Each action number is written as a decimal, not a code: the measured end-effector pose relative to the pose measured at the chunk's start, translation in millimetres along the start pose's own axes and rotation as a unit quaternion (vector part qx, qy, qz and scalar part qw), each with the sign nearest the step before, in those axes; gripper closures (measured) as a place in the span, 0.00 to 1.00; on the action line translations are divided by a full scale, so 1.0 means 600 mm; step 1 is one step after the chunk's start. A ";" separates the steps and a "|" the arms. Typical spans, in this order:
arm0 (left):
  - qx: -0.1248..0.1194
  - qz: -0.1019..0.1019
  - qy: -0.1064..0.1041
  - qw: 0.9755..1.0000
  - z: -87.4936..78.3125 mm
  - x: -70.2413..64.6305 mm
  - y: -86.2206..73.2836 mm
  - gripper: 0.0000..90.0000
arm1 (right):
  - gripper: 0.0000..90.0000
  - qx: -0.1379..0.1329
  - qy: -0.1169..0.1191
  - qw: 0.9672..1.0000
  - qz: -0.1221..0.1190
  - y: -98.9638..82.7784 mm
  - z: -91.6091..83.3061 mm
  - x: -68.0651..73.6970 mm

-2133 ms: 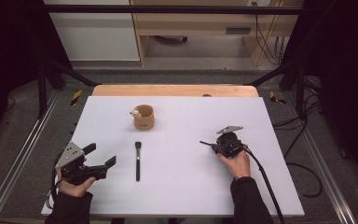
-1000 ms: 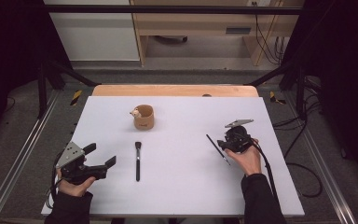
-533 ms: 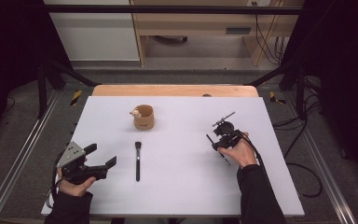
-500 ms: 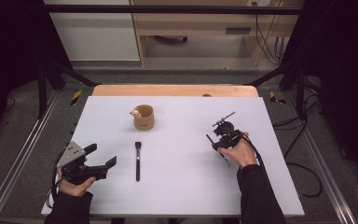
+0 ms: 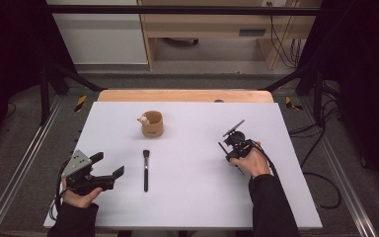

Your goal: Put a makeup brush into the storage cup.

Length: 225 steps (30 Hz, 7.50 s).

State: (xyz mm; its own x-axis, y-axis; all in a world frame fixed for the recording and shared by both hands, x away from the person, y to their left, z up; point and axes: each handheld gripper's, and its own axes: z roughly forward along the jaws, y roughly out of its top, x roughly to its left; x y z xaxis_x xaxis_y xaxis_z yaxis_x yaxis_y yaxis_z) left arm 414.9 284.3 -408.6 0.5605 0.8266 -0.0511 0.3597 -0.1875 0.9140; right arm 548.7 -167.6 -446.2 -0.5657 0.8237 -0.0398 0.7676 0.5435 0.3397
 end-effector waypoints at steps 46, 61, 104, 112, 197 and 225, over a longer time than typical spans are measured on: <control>0.003 0.003 -0.001 1.000 0.002 -0.002 -0.001 0.08 | 0.96 0.001 0.025 1.000 0.015 -0.001 -0.021 0.000; 0.004 0.009 -0.003 1.000 0.003 -0.006 0.001 0.08 | 0.96 -0.049 0.066 0.997 -0.009 -0.016 -0.075 0.009; 0.026 0.060 -0.021 0.998 0.018 -0.036 0.012 0.08 | 0.95 -0.098 0.170 0.968 -0.155 -0.001 -0.144 0.120; 0.042 0.093 -0.031 0.994 0.028 -0.055 0.021 0.08 | 0.95 -0.091 0.182 0.963 -0.175 0.004 -0.147 0.137; 0.143 0.426 -0.066 0.891 0.121 -0.239 0.085 0.16 | 0.95 -0.032 0.231 0.944 -0.235 0.026 -0.139 0.203; 0.139 0.496 -0.054 0.856 0.145 -0.258 0.077 0.29 | 0.95 -0.018 0.223 0.948 -0.226 0.040 -0.129 0.207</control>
State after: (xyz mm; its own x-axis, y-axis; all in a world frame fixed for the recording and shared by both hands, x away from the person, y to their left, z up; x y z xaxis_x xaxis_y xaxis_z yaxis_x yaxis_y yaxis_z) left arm 409.4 101.4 -393.5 0.7533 0.1369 0.6433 -0.1776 -0.8994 0.3995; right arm 473.6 -64.8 -370.1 -0.9119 0.3532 0.2089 0.4097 0.8122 0.4154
